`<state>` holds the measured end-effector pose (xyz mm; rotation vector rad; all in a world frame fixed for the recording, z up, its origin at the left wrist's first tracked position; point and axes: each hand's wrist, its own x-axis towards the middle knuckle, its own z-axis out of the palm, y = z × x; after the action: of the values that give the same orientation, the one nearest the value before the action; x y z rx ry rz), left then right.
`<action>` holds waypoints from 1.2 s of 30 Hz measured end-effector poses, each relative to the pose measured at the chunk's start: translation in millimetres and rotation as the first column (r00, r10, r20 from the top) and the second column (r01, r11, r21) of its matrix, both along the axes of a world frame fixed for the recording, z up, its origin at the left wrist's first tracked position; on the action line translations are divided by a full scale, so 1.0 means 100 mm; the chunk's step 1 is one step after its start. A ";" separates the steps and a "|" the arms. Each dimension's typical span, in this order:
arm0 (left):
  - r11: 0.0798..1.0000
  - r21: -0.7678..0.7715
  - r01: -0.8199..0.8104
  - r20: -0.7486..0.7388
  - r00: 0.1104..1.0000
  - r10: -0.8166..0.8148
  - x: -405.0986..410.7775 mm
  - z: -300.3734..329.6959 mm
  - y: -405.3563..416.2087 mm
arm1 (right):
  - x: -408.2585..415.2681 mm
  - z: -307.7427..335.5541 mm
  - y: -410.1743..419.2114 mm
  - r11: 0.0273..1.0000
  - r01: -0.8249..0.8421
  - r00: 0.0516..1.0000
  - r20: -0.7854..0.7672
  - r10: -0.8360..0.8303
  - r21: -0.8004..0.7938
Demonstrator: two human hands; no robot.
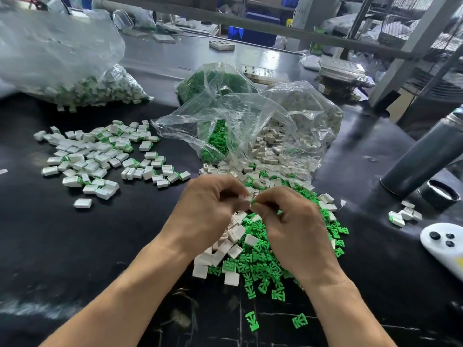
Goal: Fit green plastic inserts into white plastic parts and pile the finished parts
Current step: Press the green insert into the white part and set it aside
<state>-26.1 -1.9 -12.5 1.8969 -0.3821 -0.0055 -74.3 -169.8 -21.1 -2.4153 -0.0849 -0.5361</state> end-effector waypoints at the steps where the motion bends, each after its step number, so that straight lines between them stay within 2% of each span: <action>1: 0.990 -0.139 0.002 -0.073 0.997 -0.012 0.00 0.00 0.00 | 0.01 -0.01 0.00 0.985 -0.012 1.000 -0.024 0.017 0.170; 3: 0.943 -0.332 -0.012 -0.164 0.985 -0.045 0.00 0.01 -0.02 | 0.03 -0.02 0.03 0.882 -0.035 0.997 -0.038 0.060 0.470; 4: 0.922 -0.387 -0.017 -0.181 0.982 -0.058 0.00 0.01 -0.04 | 0.03 -0.03 0.05 0.821 -0.040 0.997 -0.029 0.069 0.570; 6: 0.892 -0.450 -0.025 -0.193 0.979 -0.070 -0.01 0.00 -0.08 | 0.03 -0.04 0.07 0.720 -0.061 0.996 0.001 0.084 0.691; 8: 0.880 -0.475 -0.026 -0.197 0.977 -0.078 -0.04 0.00 -0.12 | 0.02 -0.04 0.08 0.660 -0.096 0.994 0.035 0.104 0.745; 10: 0.873 -0.487 -0.035 -0.190 0.979 -0.067 -0.05 0.00 -0.13 | 0.01 -0.05 0.07 0.660 -0.103 0.994 0.056 0.092 0.744; 12: 0.862 -0.505 -0.046 -0.172 0.984 -0.048 -0.04 0.00 -0.12 | 0.01 -0.05 0.04 0.713 -0.065 0.998 0.051 0.040 0.698; 15: 0.862 -0.505 -0.042 -0.132 0.991 -0.029 -0.02 0.00 -0.08 | 0.02 -0.06 -0.02 0.911 -0.018 0.999 0.042 0.001 0.411; 16: 0.870 -0.491 -0.035 -0.123 0.992 -0.029 -0.01 0.00 -0.07 | 0.02 -0.05 -0.02 0.950 -0.019 0.999 0.039 0.007 0.312; 18: 0.891 -0.453 -0.010 -0.110 0.993 -0.044 -0.01 -0.01 -0.08 | 0.02 -0.06 -0.01 0.976 -0.040 0.999 0.035 0.034 0.213; 19: 0.899 -0.438 0.000 -0.105 0.993 -0.051 -0.01 -0.02 -0.10 | 0.02 -0.06 0.00 0.976 -0.049 0.998 0.044 0.041 0.212; 24: 0.874 -0.486 -0.001 -0.136 0.988 -0.074 -0.01 -0.05 -0.12 | 0.00 -0.06 0.04 0.850 -0.081 0.997 0.024 0.080 0.521; 27: 0.866 -0.501 -0.003 -0.142 0.987 -0.079 -0.01 -0.04 -0.12 | 0.00 -0.03 0.04 0.813 -0.076 0.997 0.030 0.072 0.577; 31: 0.869 -0.496 0.005 -0.151 0.984 -0.091 0.01 -0.05 -0.11 | 0.01 0.00 0.03 0.669 -0.058 0.997 0.010 0.075 0.741; 36: 0.879 -0.476 0.034 -0.143 0.983 -0.116 0.01 -0.06 -0.11 | 0.03 0.00 0.02 0.636 -0.058 0.995 -0.004 0.095 0.769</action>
<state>-24.8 -12.7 -18.2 1.3836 -0.3083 -0.1142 -71.5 -167.9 -21.2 -1.5577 0.0576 -0.3674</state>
